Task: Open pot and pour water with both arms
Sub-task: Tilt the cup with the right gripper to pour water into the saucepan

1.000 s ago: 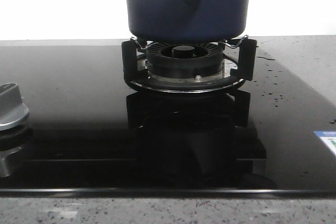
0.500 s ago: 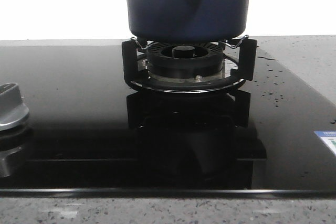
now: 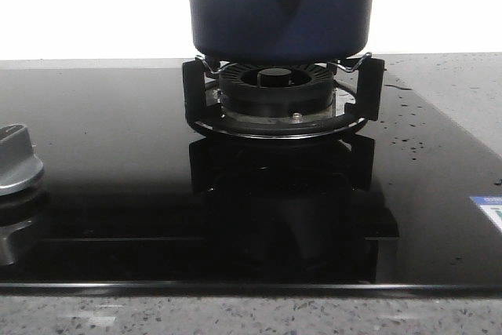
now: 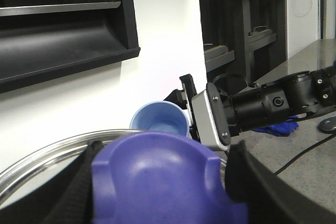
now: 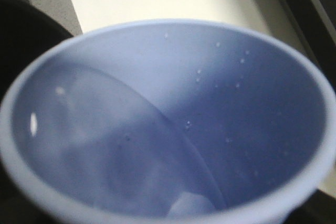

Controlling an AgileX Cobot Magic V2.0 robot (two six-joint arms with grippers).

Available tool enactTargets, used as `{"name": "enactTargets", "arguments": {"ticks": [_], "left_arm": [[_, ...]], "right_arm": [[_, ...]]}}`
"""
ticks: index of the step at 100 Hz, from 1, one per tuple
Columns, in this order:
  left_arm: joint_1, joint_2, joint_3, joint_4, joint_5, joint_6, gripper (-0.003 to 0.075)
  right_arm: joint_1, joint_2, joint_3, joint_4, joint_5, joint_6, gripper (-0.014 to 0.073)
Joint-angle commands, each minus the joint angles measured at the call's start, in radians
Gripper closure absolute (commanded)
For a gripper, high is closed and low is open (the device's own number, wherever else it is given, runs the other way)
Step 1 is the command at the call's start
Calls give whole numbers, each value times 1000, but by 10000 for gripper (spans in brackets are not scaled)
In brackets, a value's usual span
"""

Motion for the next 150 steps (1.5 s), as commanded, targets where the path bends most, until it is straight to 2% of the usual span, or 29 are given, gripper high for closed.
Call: {"name": "enactTargets", "arguments": {"ticks": [1,40,81,128,150], "left_arm": [[3,-6,-30,-76,-29,-11,387],[3,-6,-30,-76,-28,-11,387],[3,-6,-30,-72,-23,-11,387],[3,-6,-30,-59,-23,-11,387],[3,-6,-30,-59,-23,-11,387]], "right_arm": [[-2,-29,-45,-17,-28,-10,284],[-3,25,-145,-117,111,-10,284],[-3,50,-164,-520,172,-10,284],[-1,50,-251,-776,210,-10,284],[-1,51,-320,-778,208,-10,284]]}}
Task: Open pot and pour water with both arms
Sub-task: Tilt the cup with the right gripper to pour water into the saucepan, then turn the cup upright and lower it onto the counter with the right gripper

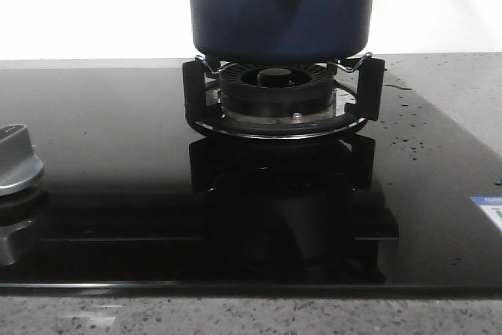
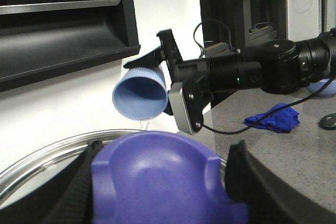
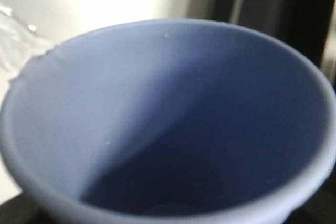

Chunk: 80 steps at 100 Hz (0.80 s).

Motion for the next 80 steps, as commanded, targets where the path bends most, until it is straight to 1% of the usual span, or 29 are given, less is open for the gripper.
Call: {"name": "enactTargets", "arguments": {"ticks": [1,29,37,43,45,47,48,49,52,59,65,69,73,80], "left_arm": [[3,-6,-30,-70,-23,-11,387],[3,-6,-30,-70,-23,-11,387],[3,-6,-30,-70,-23,-11,387],[3,-6,-30,-70,-23,-11,387],[3,-6,-30,-70,-23,-11,387],[3,-6,-30,-70,-23,-11,387],[3,-6,-30,-70,-23,-11,387],[3,-6,-30,-70,-23,-11,387],[3,-6,-30,-70,-23,-11,387],[3,-6,-30,-70,-23,-11,387],[3,-6,-30,-70,-23,-11,387],[3,-6,-30,-70,-23,-11,387],[3,-6,-30,-70,-23,-11,387],[3,-6,-30,-70,-23,-11,387]], "right_arm": [[-1,-31,-61,-67,28,-7,284],[-1,-31,-86,-67,8,-7,284],[-1,-31,-86,-42,-13,27,284],[-1,-31,-81,50,-37,119,284],[-1,-31,-79,90,-39,183,284],[-1,-31,-73,118,-39,216,284],[-1,-31,-69,162,-39,251,284],[-1,-31,-69,162,-36,268,284],[-1,-31,-59,227,-25,328,284],[-1,-35,-41,350,48,467,284],[-1,-41,-39,464,157,573,284],[-1,-48,-39,548,249,606,284],[-1,-56,-35,619,305,606,284],[-12,-76,-16,676,383,606,284]]}}
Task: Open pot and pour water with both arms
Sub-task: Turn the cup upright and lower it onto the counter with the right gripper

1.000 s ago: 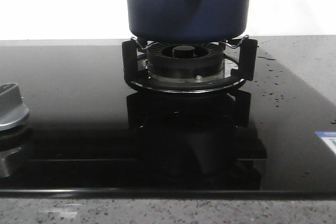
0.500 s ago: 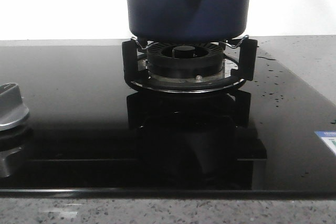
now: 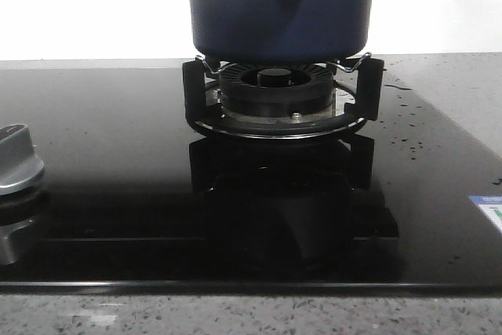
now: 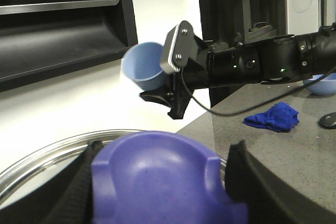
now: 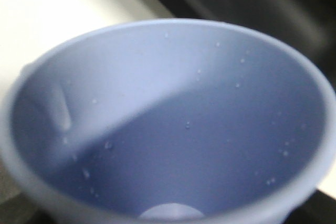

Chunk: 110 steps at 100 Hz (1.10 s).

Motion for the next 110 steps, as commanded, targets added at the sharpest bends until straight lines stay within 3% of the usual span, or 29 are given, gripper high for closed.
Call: {"name": "enactTargets", "arguments": {"ticks": [1,12,21,38,59,83,110], "left_arm": [[3,-6,-30,-73,-25,-11,387],[3,-6,-30,-73,-25,-11,387],[3,0,-30,-73,-25,-11,387],[3,16,-30,-79,-23,-11,387],[3,23,-30,-89,-23,-11,387],[3,31,-30,-89,-21,-11,387],[3,31,-30,-89,-21,-11,387]], "right_arm": [[-15,-71,-6,99,125,34,284],[-68,-136,95,113,66,48,284],[-139,-200,211,113,-37,142,284],[-338,-299,461,113,-380,344,284],[-514,-308,685,114,-620,381,284],[-528,-295,775,114,-659,381,283],[-528,-295,776,107,-599,381,280]]}}
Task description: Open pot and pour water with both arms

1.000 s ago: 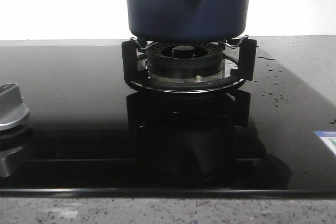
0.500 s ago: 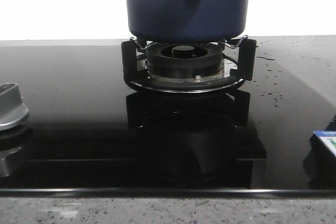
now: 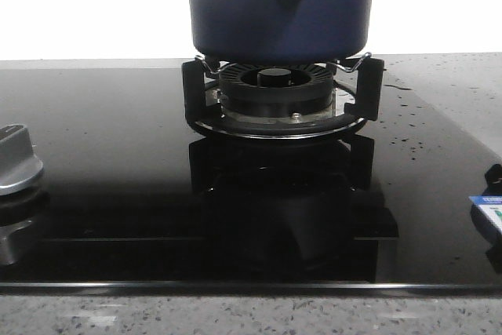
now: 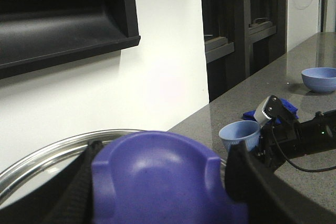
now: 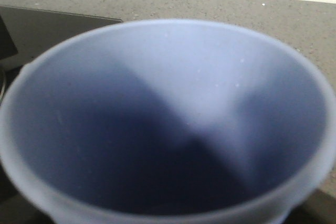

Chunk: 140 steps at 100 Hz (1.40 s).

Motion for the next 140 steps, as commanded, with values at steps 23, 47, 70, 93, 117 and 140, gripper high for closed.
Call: {"name": "enactTargets", "arguments": {"ticks": [23,47,70,93,117,140], "left_arm": [[3,0,-30,-82,-19,-9,387],[3,0,-30,-82,-12,-9,387],[3,0,-30,-82,3,-9,387],[3,74,-30,-178,-7,-3,387],[-45,279,-92,-279,39,106,387],[-149,519,-269,-279,72,179,387]], "right_arm": [[-7,-15,-25,5,-80,4,144],[-7,-15,-25,5,-131,4,4],[-7,-102,-25,5,-134,4,4],[-7,-246,-25,5,-136,7,4],[21,-430,-25,-6,-114,90,15],[66,-583,-25,-91,-110,176,413]]}}
